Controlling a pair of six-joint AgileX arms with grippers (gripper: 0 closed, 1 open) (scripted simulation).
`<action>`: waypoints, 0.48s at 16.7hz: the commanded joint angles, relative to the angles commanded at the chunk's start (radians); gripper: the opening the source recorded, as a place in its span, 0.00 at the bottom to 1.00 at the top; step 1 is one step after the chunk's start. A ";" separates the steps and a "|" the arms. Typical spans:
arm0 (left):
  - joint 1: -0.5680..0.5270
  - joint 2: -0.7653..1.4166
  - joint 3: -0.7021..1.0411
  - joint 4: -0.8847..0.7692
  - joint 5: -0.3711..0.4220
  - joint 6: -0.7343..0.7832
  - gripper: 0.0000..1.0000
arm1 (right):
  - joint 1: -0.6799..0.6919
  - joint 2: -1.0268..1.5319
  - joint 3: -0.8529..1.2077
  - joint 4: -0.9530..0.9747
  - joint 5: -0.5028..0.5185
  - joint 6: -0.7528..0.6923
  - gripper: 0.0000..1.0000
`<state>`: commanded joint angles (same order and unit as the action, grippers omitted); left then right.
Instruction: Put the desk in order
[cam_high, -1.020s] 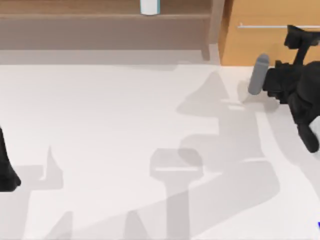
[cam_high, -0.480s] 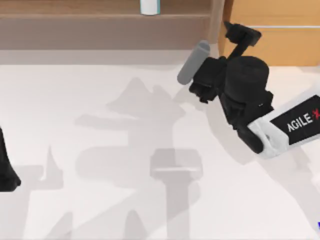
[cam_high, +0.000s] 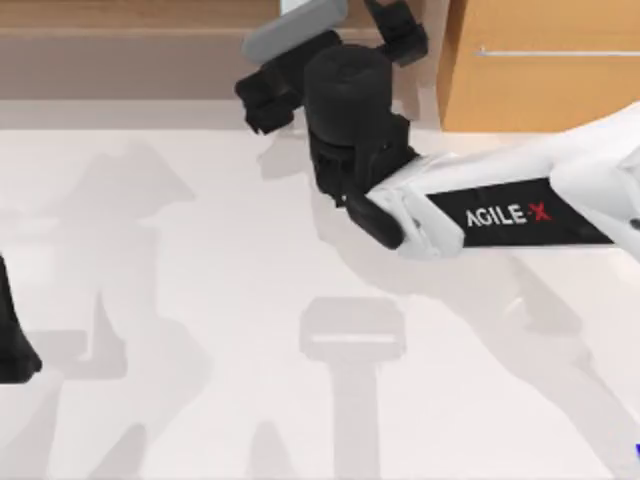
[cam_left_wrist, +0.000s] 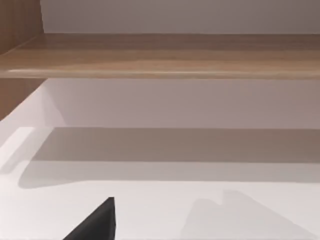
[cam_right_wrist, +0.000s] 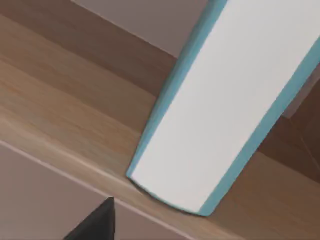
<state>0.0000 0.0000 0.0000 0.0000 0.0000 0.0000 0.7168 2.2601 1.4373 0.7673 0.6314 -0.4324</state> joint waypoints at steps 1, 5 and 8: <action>0.000 0.000 0.000 0.000 0.000 0.000 1.00 | 0.008 0.017 0.062 -0.036 0.024 0.074 1.00; 0.000 0.000 0.000 0.000 0.000 0.000 1.00 | 0.019 0.081 0.276 -0.152 0.100 0.314 1.00; 0.000 0.000 0.000 0.000 0.000 0.000 1.00 | 0.016 0.111 0.368 -0.200 0.131 0.411 1.00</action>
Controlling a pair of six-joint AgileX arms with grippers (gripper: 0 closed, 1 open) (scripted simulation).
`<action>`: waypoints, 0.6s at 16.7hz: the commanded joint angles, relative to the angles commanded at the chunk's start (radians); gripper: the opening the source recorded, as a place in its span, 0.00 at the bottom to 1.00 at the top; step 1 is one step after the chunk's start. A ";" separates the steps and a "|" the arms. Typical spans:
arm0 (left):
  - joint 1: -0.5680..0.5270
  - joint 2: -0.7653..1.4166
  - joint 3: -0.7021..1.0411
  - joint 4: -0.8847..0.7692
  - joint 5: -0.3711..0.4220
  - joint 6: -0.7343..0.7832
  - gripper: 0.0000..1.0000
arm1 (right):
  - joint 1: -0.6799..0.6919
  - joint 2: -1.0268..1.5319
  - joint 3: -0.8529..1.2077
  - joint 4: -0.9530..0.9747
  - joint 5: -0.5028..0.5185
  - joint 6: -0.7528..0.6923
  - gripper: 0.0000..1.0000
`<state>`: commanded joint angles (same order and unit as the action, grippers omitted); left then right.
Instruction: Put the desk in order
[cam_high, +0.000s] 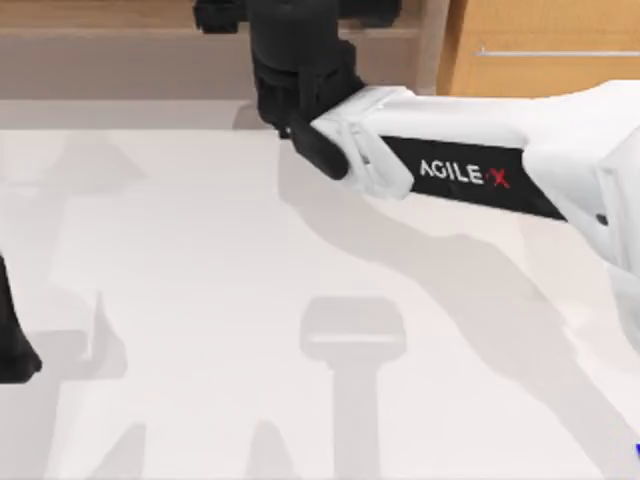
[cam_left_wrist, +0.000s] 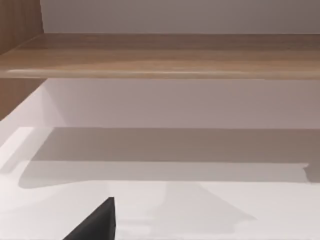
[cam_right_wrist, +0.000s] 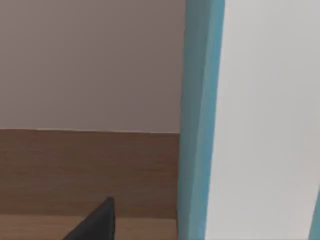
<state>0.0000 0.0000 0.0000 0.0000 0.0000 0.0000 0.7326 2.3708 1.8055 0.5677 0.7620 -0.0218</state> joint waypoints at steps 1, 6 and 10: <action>0.000 0.000 0.000 0.000 0.000 0.000 1.00 | -0.001 0.004 0.012 -0.006 0.004 0.012 1.00; 0.000 0.000 0.000 0.000 0.000 0.000 1.00 | -0.002 -0.002 0.011 -0.005 0.002 0.012 1.00; 0.000 0.000 0.000 0.000 0.000 0.000 1.00 | -0.014 0.033 0.068 -0.032 -0.009 0.013 1.00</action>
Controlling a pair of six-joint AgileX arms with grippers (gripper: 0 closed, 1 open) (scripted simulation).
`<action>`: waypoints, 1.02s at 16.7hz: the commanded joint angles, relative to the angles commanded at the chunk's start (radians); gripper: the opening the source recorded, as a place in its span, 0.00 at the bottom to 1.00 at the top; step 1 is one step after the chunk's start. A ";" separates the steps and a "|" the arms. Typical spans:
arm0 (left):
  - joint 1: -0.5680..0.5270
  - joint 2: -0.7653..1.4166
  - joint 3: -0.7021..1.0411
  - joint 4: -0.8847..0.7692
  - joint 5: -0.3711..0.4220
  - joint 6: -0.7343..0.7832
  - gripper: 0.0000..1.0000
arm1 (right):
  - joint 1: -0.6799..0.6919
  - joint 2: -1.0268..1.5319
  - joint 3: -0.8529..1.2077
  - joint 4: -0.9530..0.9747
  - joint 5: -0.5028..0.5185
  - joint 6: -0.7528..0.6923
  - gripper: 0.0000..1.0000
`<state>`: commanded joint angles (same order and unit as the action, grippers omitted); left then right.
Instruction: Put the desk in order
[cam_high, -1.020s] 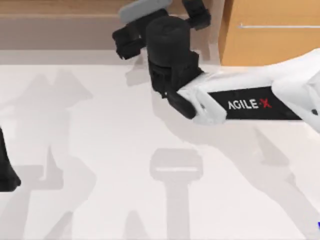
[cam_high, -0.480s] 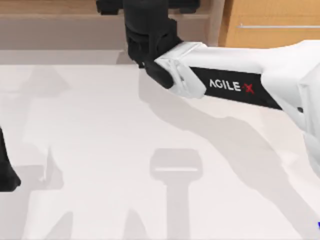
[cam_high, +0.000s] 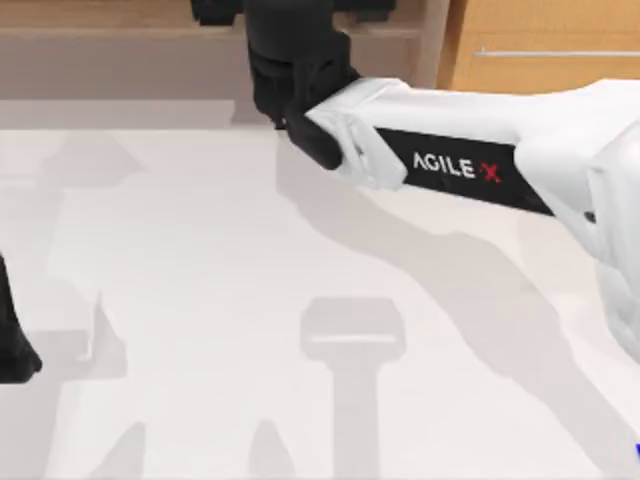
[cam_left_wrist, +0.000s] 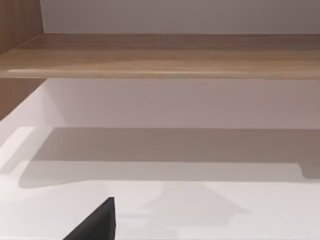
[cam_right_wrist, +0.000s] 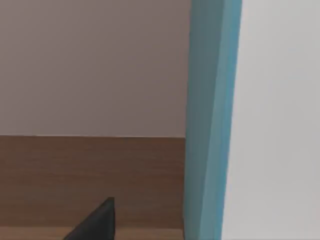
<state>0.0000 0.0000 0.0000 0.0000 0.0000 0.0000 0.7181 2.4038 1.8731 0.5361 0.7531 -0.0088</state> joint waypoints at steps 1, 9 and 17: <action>0.000 0.000 0.000 0.000 0.000 0.000 1.00 | -0.005 0.013 0.022 -0.010 -0.004 0.000 1.00; 0.000 0.000 0.000 0.000 0.000 0.000 1.00 | -0.012 0.034 0.060 -0.026 -0.012 0.000 0.85; 0.000 0.000 0.000 0.000 0.000 0.000 1.00 | -0.012 0.034 0.060 -0.026 -0.012 0.000 0.25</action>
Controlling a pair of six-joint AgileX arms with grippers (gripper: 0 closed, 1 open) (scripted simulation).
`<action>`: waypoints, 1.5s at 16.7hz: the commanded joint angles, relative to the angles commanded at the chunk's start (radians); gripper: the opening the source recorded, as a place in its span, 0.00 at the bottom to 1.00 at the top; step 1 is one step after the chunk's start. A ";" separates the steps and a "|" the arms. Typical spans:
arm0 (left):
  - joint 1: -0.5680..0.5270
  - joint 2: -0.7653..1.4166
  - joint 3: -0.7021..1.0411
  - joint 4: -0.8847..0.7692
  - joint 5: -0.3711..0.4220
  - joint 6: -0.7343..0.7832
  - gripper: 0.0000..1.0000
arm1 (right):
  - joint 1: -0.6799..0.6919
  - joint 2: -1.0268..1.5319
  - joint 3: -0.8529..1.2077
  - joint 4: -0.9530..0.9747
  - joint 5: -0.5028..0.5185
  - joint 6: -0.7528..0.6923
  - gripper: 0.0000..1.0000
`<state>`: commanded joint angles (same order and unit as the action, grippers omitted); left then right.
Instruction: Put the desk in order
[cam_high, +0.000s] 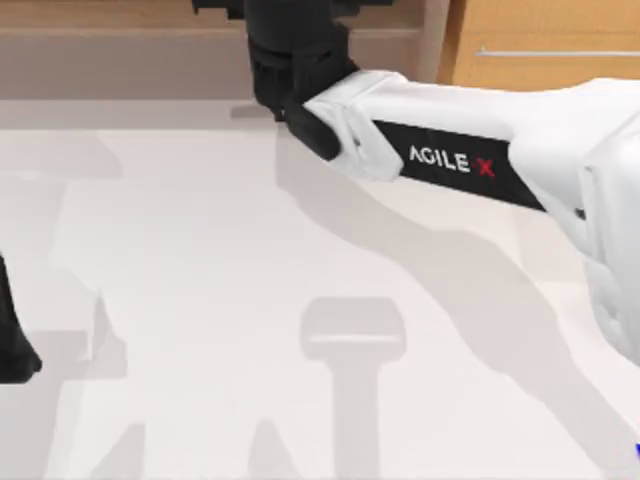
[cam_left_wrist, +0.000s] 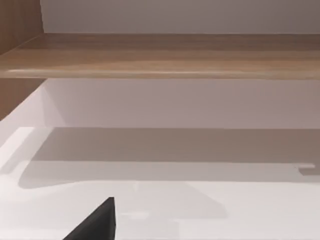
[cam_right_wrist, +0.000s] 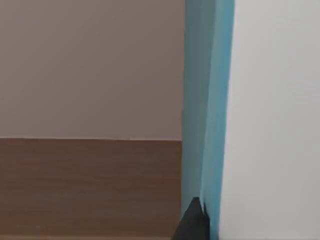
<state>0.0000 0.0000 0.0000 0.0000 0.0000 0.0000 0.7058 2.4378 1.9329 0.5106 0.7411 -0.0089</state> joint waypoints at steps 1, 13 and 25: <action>0.000 0.000 0.000 0.000 0.000 0.000 1.00 | 0.000 0.000 0.000 0.000 0.000 0.000 0.17; 0.000 0.000 0.000 0.000 0.000 0.000 1.00 | 0.005 -0.004 -0.003 0.000 0.000 0.001 0.00; 0.000 0.000 0.000 0.000 0.000 0.000 1.00 | 0.051 -0.136 -0.181 0.042 0.049 0.005 0.00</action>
<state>0.0000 0.0000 0.0000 0.0000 0.0000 0.0000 0.7571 2.3021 1.7515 0.5523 0.7898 -0.0041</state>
